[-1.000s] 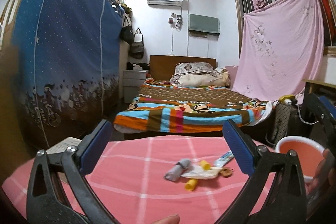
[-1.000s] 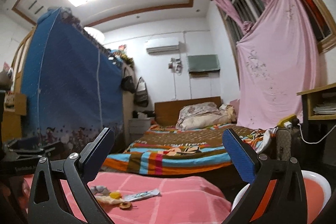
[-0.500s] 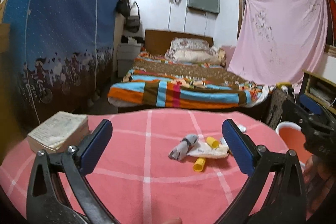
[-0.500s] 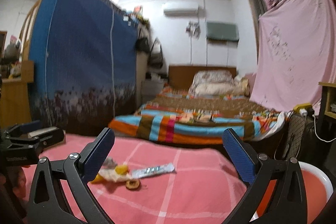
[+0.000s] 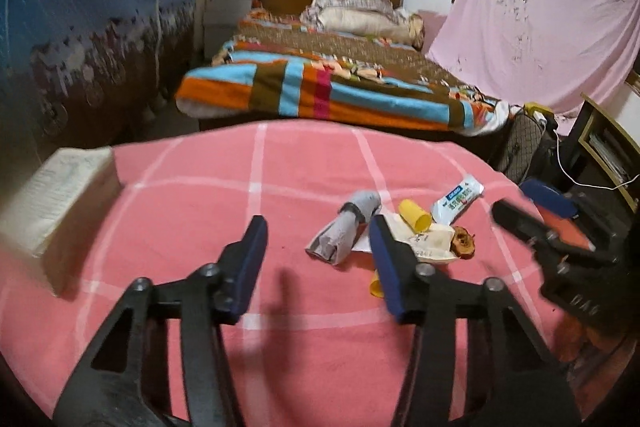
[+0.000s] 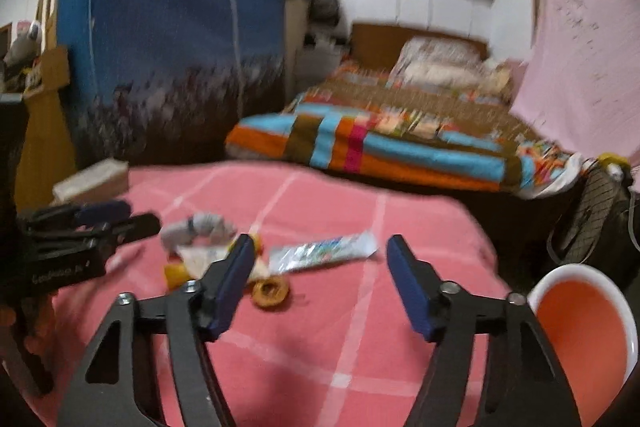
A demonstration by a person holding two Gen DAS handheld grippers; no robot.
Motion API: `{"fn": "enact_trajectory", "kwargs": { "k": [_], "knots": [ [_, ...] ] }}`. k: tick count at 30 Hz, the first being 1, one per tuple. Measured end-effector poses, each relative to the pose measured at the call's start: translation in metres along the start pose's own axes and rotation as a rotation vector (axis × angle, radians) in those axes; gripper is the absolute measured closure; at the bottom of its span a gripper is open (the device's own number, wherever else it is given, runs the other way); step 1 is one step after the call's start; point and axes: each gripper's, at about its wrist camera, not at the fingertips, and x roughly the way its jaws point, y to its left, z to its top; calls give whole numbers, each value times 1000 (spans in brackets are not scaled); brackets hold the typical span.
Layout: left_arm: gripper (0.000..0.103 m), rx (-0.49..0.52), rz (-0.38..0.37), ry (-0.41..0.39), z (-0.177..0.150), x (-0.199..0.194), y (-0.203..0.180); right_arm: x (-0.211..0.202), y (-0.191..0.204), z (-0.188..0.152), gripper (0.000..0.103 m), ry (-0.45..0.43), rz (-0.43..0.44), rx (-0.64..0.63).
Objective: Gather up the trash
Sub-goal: 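Grasp the grey rolled item with the left tool while the right tool grasps the brown ring, then lift both held items and carry them over the bucket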
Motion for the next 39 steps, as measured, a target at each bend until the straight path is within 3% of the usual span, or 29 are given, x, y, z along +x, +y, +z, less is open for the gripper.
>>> {"fn": "enact_trajectory", "kwargs": {
  "k": [4, 11, 23, 33, 39],
  "knots": [
    [80, -9, -24, 51, 1, 10, 1, 12, 4, -6, 53, 86, 65, -1],
    [102, -7, -29, 112, 2, 22, -2, 20, 8, -9, 68, 149, 101, -10],
    [103, -36, -36, 67, 3, 12, 5, 19, 8, -9, 71, 151, 109, -13],
    [103, 11, 9, -149, 0, -31, -6, -11, 7, -7, 71, -16, 60, -11],
    [103, 63, 56, -261, -3, -52, -22, -45, 6, -10, 71, -203, 22, -7]
  ]
}}
